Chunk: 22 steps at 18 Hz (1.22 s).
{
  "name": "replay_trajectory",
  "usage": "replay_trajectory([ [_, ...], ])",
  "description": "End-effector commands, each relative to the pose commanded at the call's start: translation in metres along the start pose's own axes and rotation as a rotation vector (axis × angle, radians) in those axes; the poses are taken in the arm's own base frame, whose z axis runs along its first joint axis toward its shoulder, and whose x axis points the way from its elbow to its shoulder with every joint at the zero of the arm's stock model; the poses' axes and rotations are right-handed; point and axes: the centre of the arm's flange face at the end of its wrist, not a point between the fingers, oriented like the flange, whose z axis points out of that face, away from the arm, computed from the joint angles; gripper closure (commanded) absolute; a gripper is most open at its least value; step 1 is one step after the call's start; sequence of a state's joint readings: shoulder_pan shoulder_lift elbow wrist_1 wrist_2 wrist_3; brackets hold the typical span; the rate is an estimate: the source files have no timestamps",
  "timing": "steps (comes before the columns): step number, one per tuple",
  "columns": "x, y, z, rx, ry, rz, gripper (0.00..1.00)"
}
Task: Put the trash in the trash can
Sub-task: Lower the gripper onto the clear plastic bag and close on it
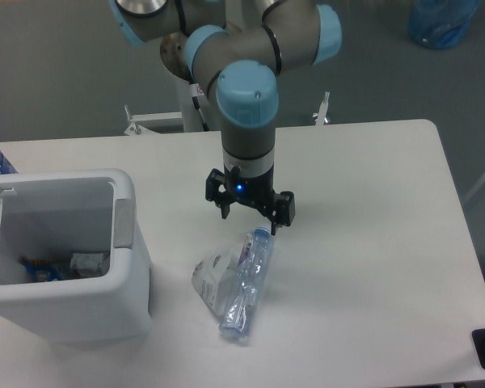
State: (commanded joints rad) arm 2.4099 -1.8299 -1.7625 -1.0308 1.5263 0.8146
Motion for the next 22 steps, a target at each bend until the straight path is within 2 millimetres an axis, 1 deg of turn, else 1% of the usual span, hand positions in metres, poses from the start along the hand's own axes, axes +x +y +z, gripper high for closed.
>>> replay_trajectory([
  [3, -0.002, -0.003, 0.020, -0.020, 0.021, 0.000, 0.00],
  [7, -0.004, -0.006, 0.035, -0.018, 0.019, -0.001, 0.00],
  [12, -0.002, -0.011, 0.044, -0.026, 0.029, 0.003, 0.00],
  [13, -0.002, -0.012, 0.043, -0.025, 0.028, -0.003, 0.00],
  [14, 0.001, -0.015, 0.043, -0.023, 0.028, -0.011, 0.00],
  [16, 0.006, -0.021, 0.053, -0.035, 0.039, -0.016, 0.00],
  [18, 0.006, -0.024, 0.055, -0.035, 0.039, -0.013, 0.01],
  [20, 0.008, -0.025, 0.056, -0.036, 0.040, -0.021, 0.05],
  [22, 0.009, -0.027, 0.058, -0.039, 0.042, -0.033, 0.25],
])
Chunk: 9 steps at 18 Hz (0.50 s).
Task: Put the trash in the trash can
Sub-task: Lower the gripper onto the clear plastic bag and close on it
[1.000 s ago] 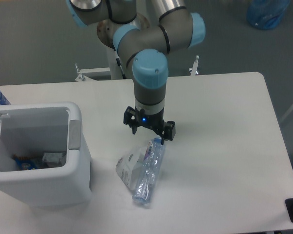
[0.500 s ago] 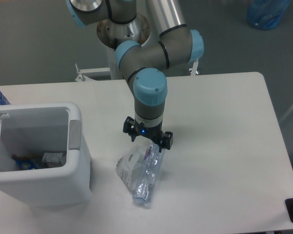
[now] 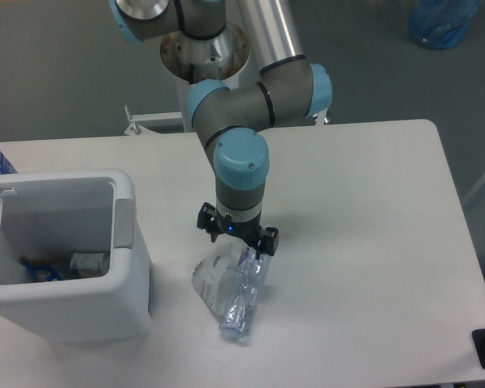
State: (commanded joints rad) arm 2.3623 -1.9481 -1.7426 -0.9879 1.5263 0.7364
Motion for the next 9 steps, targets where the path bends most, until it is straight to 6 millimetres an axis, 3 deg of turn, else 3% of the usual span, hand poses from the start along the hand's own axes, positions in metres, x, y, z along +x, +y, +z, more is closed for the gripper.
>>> replay_trajectory([
  [6, 0.0002, 0.0002, -0.0007, 0.000, 0.000, -0.049, 0.77],
  [9, 0.0004, 0.0003, -0.0026, 0.002, -0.002, -0.087, 0.90],
])
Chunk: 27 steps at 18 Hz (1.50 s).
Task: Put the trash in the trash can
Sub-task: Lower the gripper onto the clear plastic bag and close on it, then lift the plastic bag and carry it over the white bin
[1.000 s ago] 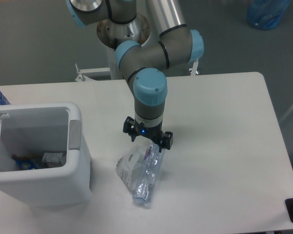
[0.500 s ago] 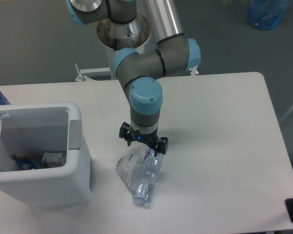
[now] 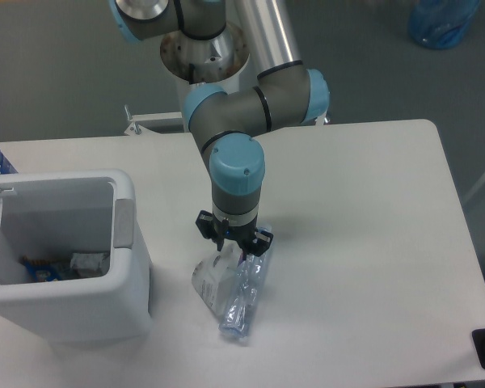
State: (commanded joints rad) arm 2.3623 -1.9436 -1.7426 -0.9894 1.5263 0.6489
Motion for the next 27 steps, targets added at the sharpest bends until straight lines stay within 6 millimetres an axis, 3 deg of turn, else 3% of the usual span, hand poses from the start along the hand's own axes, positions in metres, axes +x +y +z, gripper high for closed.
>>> replay_trajectory([
  [5, 0.001, 0.000, -0.002, 0.003, 0.002, 0.002, 1.00],
  [12, -0.002, -0.003, -0.018, 0.037, 0.006, 0.003, 1.00],
  [15, -0.002, 0.002, -0.055, 0.123, 0.019, -0.009, 1.00],
  [23, -0.038, 0.034, -0.186, 0.476, 0.091, -0.127, 1.00],
  [27, -0.052, 0.053, -0.241, 0.600, 0.115, -0.257, 1.00],
])
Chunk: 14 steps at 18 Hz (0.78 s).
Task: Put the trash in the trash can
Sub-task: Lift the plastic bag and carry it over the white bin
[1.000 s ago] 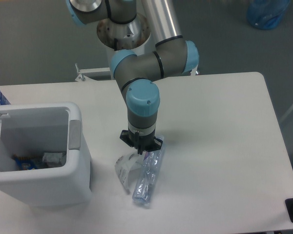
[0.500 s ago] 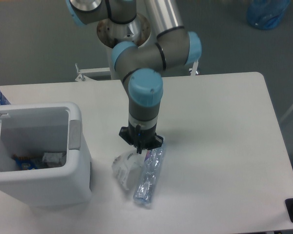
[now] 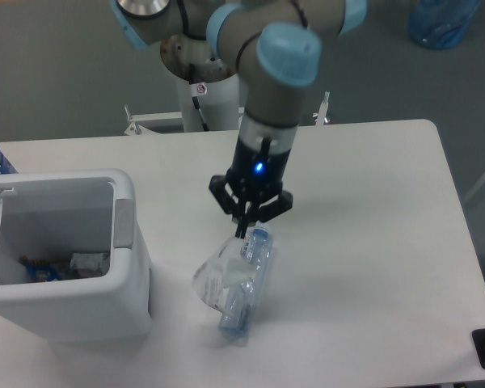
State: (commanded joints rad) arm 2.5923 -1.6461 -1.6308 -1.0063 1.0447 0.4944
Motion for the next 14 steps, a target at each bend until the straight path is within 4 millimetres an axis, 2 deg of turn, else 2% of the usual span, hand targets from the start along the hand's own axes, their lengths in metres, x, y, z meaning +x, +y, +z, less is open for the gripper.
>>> replay_trajectory([
  [2, 0.004, -0.012, -0.017, 0.036, -0.006, -0.038, 1.00],
  [7, 0.018, -0.032, -0.037, 0.109, 0.059, -0.137, 1.00],
  [11, 0.042, -0.036, -0.055, 0.152, 0.116, -0.152, 1.00],
  [14, 0.066, -0.036, -0.060, 0.165, 0.171, -0.130, 1.00],
])
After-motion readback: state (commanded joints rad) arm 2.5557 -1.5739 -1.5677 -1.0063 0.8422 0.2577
